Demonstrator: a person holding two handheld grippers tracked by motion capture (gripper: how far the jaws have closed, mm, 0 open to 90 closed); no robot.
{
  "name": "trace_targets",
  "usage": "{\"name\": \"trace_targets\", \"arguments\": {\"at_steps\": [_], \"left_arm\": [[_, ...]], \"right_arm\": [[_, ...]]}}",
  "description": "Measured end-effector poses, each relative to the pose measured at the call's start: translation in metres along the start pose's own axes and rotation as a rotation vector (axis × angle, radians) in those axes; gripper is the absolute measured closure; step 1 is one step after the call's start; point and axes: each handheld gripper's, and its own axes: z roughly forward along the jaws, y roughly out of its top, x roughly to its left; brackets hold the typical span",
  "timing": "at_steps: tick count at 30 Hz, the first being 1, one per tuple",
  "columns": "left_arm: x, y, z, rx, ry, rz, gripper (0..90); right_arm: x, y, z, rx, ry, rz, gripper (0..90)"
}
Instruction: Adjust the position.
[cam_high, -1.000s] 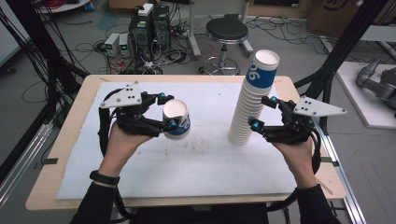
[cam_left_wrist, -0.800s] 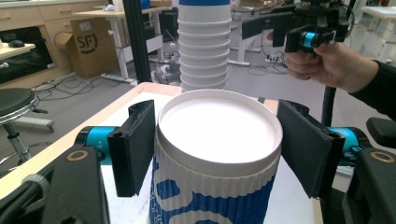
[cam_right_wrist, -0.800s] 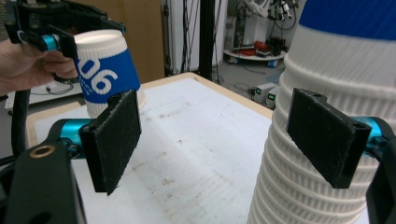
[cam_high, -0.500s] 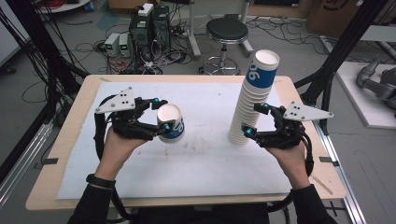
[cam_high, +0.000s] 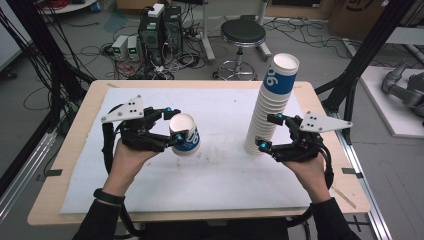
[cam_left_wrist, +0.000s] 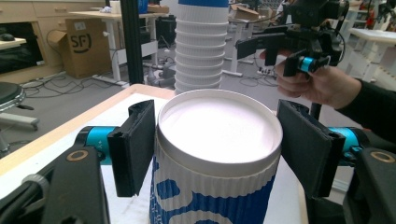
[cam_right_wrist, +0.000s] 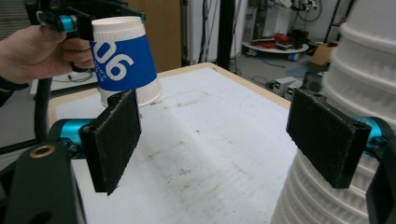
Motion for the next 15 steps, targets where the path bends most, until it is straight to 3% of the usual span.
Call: {"name": "trace_targets", "arguments": {"at_steps": [7, 8, 9, 10, 15], "left_arm": [[-0.006, 0.002, 0.007, 0.000, -0.032, 0.000, 30.4], [-0.008, 0.002, 0.010, 0.011, -0.044, 0.004, 30.5], [-0.008, 0.002, 0.010, 0.011, -0.044, 0.004, 30.4], [-0.011, 0.002, 0.013, 0.017, -0.057, 0.005, 30.4], [-0.016, 0.003, 0.021, 0.018, -0.096, -0.003, 30.5]], "right_arm": [[0.006, 0.001, 0.005, 0.007, 0.068, -0.002, 18.0], [0.009, 0.001, 0.008, 0.011, 0.100, -0.011, 18.0], [0.009, 0.001, 0.008, 0.011, 0.100, -0.011, 18.0], [0.011, 0.001, 0.011, 0.022, 0.141, -0.005, 18.0], [0.015, 0.000, 0.019, 0.046, 0.213, -0.025, 18.0]]}}
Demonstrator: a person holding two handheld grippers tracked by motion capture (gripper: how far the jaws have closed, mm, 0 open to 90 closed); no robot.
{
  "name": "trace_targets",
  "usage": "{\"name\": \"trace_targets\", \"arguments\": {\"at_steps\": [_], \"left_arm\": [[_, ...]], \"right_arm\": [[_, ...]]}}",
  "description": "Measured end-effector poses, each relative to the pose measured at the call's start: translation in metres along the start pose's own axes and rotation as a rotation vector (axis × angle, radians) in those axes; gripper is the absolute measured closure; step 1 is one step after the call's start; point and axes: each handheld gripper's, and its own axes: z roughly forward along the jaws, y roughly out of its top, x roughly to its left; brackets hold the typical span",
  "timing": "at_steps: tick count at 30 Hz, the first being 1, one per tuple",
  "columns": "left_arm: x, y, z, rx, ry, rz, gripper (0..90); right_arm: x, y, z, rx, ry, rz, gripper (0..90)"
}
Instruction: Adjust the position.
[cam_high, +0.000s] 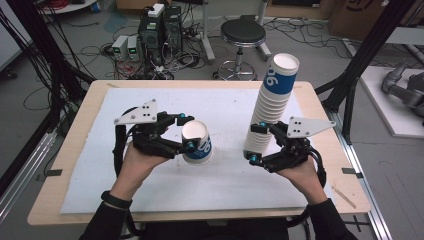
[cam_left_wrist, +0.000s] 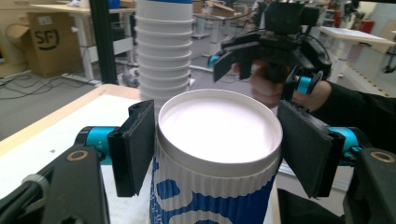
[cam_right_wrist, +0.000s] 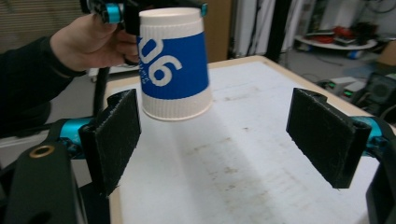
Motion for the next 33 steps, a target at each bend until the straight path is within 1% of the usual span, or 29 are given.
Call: {"name": "trace_targets", "arguments": {"at_steps": [1, 2, 3, 4, 5, 6, 7, 8, 9, 10, 11, 12, 13, 14, 15, 16, 17, 20, 21, 22, 23, 25, 28, 30, 33], "left_arm": [[-0.002, 0.001, 0.004, 0.005, -0.013, 0.004, 30.4], [-0.002, 0.001, 0.004, 0.005, -0.013, 0.004, 30.4], [-0.004, 0.001, 0.007, 0.006, -0.028, 0.004, 30.4], [-0.004, 0.001, 0.007, 0.006, -0.028, 0.004, 30.5], [-0.005, 0.001, 0.010, 0.010, -0.038, -0.001, 30.5], [-0.005, 0.001, 0.010, 0.010, -0.038, -0.001, 30.5], [-0.006, 0.001, 0.012, 0.005, -0.054, -0.007, 30.5], [-0.006, 0.001, 0.012, 0.005, -0.054, -0.007, 30.5], [-0.008, 0.002, 0.015, -0.002, -0.069, -0.014, 30.5], [-0.008, 0.002, 0.015, -0.002, -0.069, -0.014, 30.4], [-0.009, 0.002, 0.017, -0.002, -0.079, -0.013, 30.5], [-0.009, 0.002, 0.017, -0.002, -0.079, -0.013, 30.5], [-0.011, 0.002, 0.020, -0.006, -0.097, -0.022, 30.5], [-0.012, 0.002, 0.021, -0.007, -0.102, -0.025, 30.5], [-0.012, 0.003, 0.022, -0.004, -0.100, -0.015, 30.5], [-0.012, 0.003, 0.022, -0.004, -0.100, -0.015, 30.5], [-0.013, 0.003, 0.024, -0.008, -0.109, -0.018, 30.5], [-0.015, 0.003, 0.025, -0.006, -0.111, -0.014, 30.5], [-0.016, 0.003, 0.027, -0.005, -0.118, -0.014, 30.5], [-0.016, 0.003, 0.027, -0.005, -0.118, -0.014, 30.5], [-0.018, 0.004, 0.030, -0.003, -0.119, -0.008, 30.5], [-0.020, 0.004, 0.032, -0.008, -0.123, -0.007, 30.5], [-0.022, 0.005, 0.034, -0.011, -0.126, -0.004, 30.5], [-0.025, 0.005, 0.037, -0.011, -0.138, 0.003, 30.5], [-0.027, 0.005, 0.039, -0.009, -0.140, 0.008, 30.5]], "right_arm": [[0.001, 0.000, 0.002, 0.005, 0.015, -0.001, 18.0], [0.002, -0.001, 0.004, 0.012, 0.022, -0.005, 18.0], [0.002, -0.001, 0.006, 0.018, 0.034, -0.011, 18.0], [0.002, -0.001, 0.006, 0.018, 0.034, -0.011, 18.0], [0.004, -0.002, 0.010, 0.027, 0.047, -0.010, 18.0], [0.004, -0.003, 0.011, 0.030, 0.057, -0.006, 18.0], [0.005, -0.003, 0.013, 0.037, 0.066, -0.003, 18.0], [0.005, -0.003, 0.015, 0.041, 0.071, -0.006, 18.0], [0.006, -0.004, 0.016, 0.046, 0.083, 0.001, 18.0], [0.006, -0.004, 0.016, 0.046, 0.083, 0.001, 18.0], [0.007, -0.005, 0.021, 0.053, 0.104, -0.001, 18.0], [0.007, -0.005, 0.021, 0.053, 0.104, -0.001, 18.0], [0.009, -0.006, 0.025, 0.060, 0.121, 0.004, 18.0], [0.010, -0.006, 0.027, 0.065, 0.134, 0.006, 18.0], [0.011, -0.007, 0.029, 0.068, 0.141, 0.001, 18.0], [0.011, -0.007, 0.029, 0.068, 0.141, 0.001, 18.0], [0.012, -0.008, 0.034, 0.080, 0.151, 0.008, 18.0], [0.013, -0.009, 0.037, 0.085, 0.154, 0.017, 17.9], [0.014, -0.011, 0.040, 0.084, 0.165, 0.030, 16.6], [0.014, -0.011, 0.040, 0.084, 0.165, 0.030, 16.6], [0.014, -0.011, 0.042, 0.087, 0.160, 0.033, 13.7], [0.015, -0.011, 0.043, 0.089, 0.172, 0.041, 13.7], [0.016, -0.011, 0.046, 0.093, 0.174, 0.039, 13.7], [0.018, -0.012, 0.049, 0.099, 0.176, 0.042, 13.7], [0.020, -0.012, 0.054, 0.106, 0.186, 0.041, 13.7]]}}
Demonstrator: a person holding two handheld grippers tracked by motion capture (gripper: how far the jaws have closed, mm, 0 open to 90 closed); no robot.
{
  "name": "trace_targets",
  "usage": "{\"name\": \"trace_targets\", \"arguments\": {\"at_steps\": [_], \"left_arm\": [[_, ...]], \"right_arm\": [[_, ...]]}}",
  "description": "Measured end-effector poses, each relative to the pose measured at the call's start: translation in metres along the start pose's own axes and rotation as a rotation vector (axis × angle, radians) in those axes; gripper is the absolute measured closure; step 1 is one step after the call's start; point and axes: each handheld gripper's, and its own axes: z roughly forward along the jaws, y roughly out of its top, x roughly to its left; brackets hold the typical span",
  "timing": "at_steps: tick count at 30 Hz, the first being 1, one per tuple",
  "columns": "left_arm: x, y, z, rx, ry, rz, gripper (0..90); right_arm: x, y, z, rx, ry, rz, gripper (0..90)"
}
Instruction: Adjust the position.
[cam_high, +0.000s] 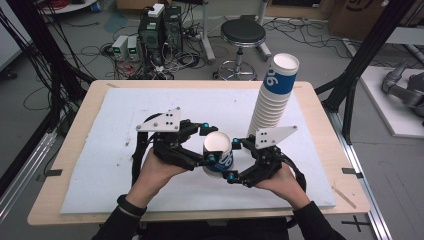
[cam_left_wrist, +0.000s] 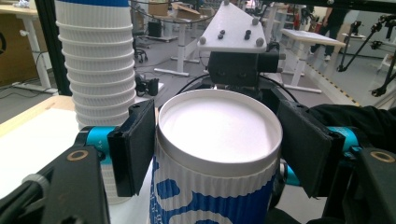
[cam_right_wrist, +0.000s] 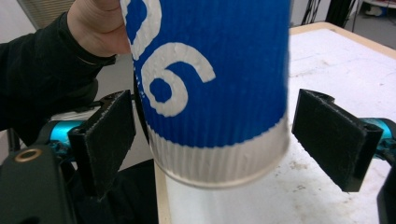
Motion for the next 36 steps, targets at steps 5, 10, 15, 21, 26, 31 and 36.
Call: {"name": "trace_targets", "arguments": {"at_steps": [5, 10, 15, 21, 26, 31, 36], "left_arm": [[-0.001, 0.000, 0.004, -0.002, -0.005, -0.002, 30.5], [-0.002, -0.001, 0.007, 0.001, -0.007, -0.002, 30.6], [-0.003, -0.001, 0.009, 0.001, -0.006, -0.002, 30.7], [-0.003, -0.001, 0.010, -0.017, -0.013, -0.008, 30.8], [-0.002, -0.001, 0.010, -0.016, -0.012, -0.009, 30.8], [-0.002, -0.001, 0.010, -0.015, -0.010, -0.011, 30.7], [-0.002, -0.002, 0.010, -0.008, -0.011, -0.010, 30.5]], "right_arm": [[0.001, -0.001, 0.004, 0.011, 0.008, 0.002, 13.7], [0.001, -0.001, 0.007, 0.006, 0.001, 0.025, 13.6], [0.001, -0.002, 0.010, 0.009, -0.001, 0.026, 13.7], [0.001, -0.002, 0.011, 0.011, 0.002, 0.028, 13.7], [0.000, -0.002, 0.010, 0.014, 0.004, 0.025, 15.1], [0.000, -0.002, 0.009, 0.016, 0.002, 0.018, 16.1], [0.000, -0.002, 0.009, 0.024, -0.001, 0.011, 16.6]]}}
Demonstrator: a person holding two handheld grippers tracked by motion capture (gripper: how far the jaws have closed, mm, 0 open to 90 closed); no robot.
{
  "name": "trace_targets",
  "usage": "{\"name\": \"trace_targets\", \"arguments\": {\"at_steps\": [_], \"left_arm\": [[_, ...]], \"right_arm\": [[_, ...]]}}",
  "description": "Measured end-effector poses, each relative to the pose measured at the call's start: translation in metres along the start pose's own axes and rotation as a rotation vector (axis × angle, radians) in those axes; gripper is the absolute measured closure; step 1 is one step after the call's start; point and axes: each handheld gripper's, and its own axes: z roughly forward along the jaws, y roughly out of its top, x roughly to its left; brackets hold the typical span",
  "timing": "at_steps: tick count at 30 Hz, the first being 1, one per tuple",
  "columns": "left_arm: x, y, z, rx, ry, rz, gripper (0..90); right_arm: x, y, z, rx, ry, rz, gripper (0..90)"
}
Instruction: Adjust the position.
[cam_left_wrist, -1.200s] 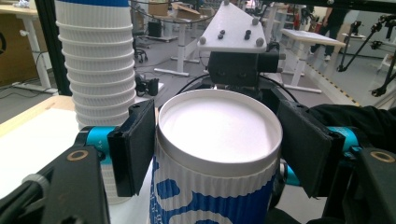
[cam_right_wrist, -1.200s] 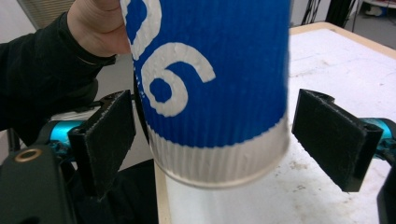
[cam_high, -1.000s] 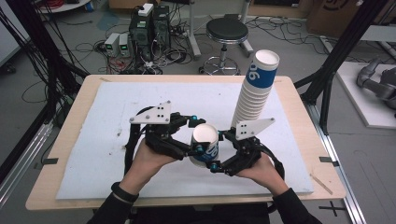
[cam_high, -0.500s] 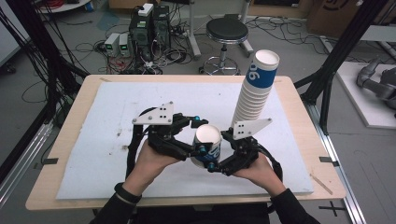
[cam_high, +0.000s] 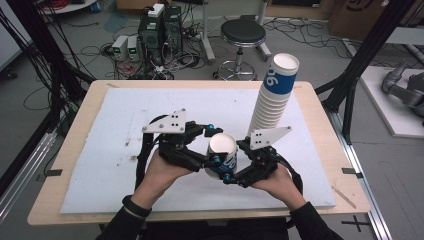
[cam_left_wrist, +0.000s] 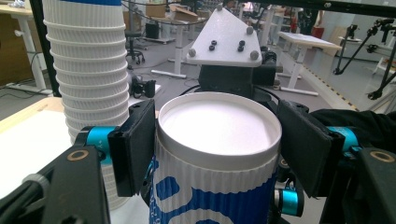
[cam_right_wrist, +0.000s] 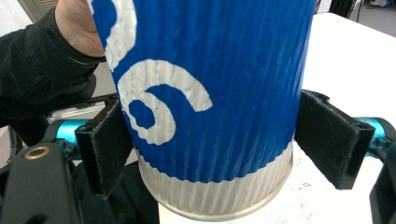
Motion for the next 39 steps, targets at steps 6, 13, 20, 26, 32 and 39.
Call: {"name": "trace_targets", "arguments": {"at_steps": [6, 13, 20, 26, 32, 39], "left_arm": [[0.001, 0.000, -0.002, 0.010, 0.008, -0.001, 29.4], [0.002, 0.001, -0.003, 0.001, 0.004, -0.007, 29.4], [0.002, 0.001, -0.004, -0.013, 0.000, -0.012, 26.9], [0.002, 0.003, -0.006, -0.003, -0.007, -0.011, 22.6], [0.002, 0.012, -0.014, 0.052, 0.005, -0.010, 19.9], [0.001, 0.016, -0.015, 0.145, -0.014, -0.001, 19.9]], "right_arm": [[0.000, 0.001, -0.002, 0.003, 0.004, -0.007, 20.4], [0.000, 0.001, -0.004, -0.003, 0.001, -0.018, 20.6], [-0.001, 0.002, -0.007, -0.007, -0.001, -0.018, 20.8], [-0.001, 0.002, -0.008, 0.002, 0.000, -0.012, 21.0], [-0.002, 0.003, -0.010, 0.029, 0.010, -0.007, 21.0], [-0.001, 0.004, -0.008, 0.064, 0.020, -0.010, 21.1]]}}
